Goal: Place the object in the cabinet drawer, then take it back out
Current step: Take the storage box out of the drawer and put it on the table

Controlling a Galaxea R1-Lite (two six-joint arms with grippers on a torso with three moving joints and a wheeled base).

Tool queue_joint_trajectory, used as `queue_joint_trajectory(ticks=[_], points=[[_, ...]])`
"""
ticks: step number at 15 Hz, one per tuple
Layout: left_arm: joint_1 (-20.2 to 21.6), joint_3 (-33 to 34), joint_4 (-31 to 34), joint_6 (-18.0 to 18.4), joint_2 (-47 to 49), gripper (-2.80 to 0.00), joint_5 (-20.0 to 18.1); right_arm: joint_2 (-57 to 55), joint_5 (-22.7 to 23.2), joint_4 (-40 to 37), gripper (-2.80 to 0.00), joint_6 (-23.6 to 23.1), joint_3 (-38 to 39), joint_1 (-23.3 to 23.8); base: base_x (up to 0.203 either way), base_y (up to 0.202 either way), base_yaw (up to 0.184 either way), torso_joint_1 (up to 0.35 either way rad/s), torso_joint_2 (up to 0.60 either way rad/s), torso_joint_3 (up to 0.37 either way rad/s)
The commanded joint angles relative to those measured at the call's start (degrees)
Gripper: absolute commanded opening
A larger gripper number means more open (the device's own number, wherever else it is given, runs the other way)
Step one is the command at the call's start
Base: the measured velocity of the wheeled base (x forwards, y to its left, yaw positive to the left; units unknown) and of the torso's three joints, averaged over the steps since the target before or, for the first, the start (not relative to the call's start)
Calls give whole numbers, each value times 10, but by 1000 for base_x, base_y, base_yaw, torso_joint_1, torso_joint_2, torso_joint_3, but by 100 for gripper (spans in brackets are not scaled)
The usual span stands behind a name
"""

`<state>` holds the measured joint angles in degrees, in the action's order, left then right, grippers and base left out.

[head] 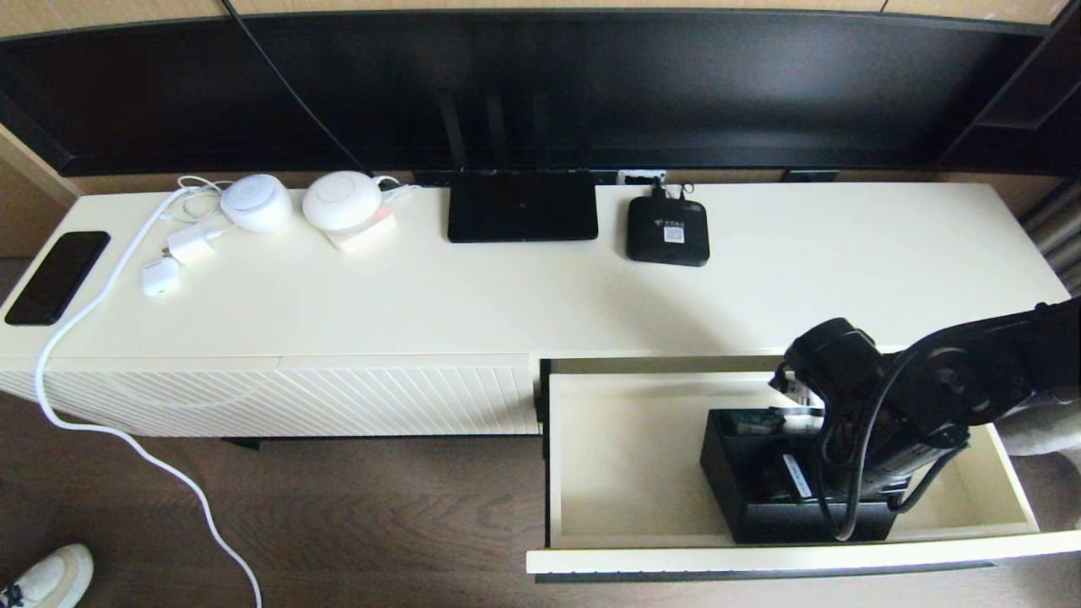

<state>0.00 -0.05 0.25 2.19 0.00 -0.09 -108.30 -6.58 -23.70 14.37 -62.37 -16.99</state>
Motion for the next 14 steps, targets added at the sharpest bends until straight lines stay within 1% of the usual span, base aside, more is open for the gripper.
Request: queue_joint_trajectory(ticks=[1, 14], points=[[0, 0, 0, 0, 0, -280, 0, -2, 1, 0, -280, 3, -1, -1, 0, 0, 0, 0, 0, 0], [0, 0, 0, 0, 0, -280, 0, 3, 1, 1, -280, 5, 1, -4, 0, 0, 0, 0, 0, 0]])
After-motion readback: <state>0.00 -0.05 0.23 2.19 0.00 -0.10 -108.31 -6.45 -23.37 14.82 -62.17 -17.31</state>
